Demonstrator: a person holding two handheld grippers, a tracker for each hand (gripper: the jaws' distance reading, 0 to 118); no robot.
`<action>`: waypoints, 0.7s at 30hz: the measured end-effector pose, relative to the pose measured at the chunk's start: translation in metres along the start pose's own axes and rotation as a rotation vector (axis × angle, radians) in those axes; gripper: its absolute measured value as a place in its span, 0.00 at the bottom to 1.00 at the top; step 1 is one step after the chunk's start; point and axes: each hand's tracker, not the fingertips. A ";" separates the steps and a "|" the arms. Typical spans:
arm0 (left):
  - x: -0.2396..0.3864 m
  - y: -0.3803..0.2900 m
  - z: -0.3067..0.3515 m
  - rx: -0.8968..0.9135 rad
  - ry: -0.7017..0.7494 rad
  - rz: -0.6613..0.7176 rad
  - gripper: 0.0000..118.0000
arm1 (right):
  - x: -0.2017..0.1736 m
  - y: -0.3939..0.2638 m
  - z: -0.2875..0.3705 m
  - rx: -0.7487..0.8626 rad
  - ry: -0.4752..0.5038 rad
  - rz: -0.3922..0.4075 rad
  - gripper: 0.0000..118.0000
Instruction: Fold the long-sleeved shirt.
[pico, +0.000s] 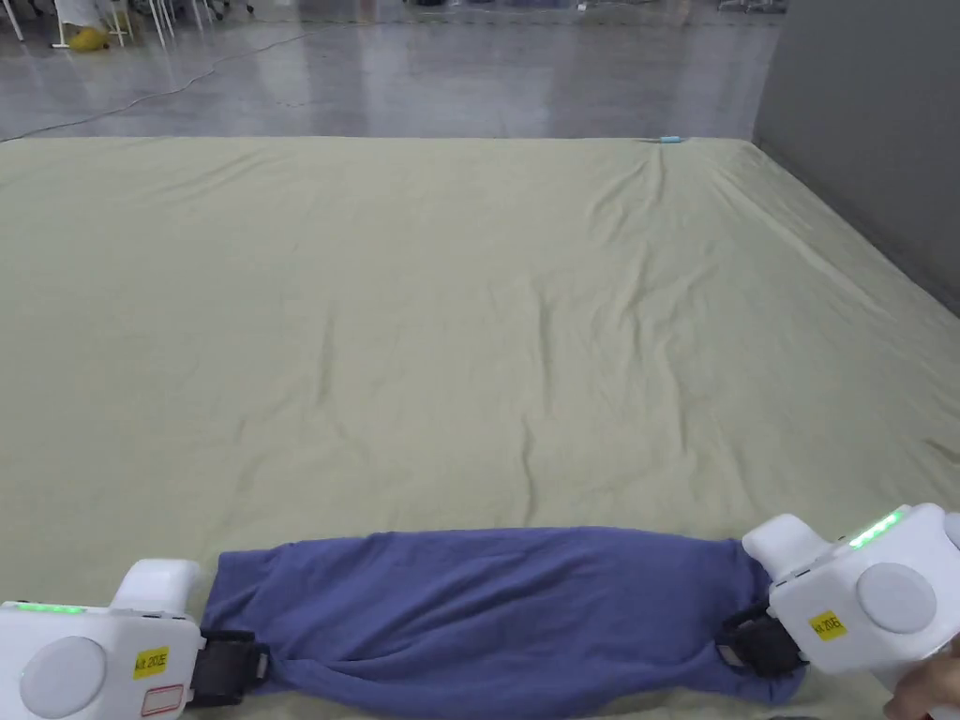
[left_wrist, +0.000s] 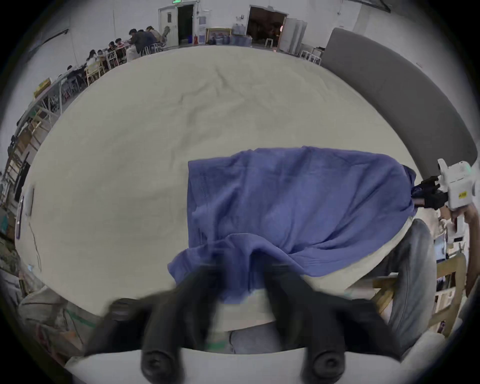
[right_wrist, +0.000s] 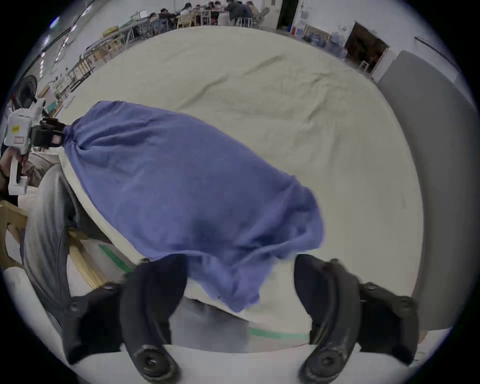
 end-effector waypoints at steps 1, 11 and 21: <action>0.002 0.001 0.005 0.000 0.004 -0.009 0.92 | 0.000 -0.002 0.008 0.000 -0.017 0.000 0.74; 0.035 0.030 0.084 0.315 0.030 -0.060 0.14 | -0.028 0.029 0.098 0.458 0.003 -0.204 0.29; 0.016 0.027 0.071 0.307 -0.024 0.014 0.00 | -0.052 0.056 0.089 0.548 0.039 -0.252 0.00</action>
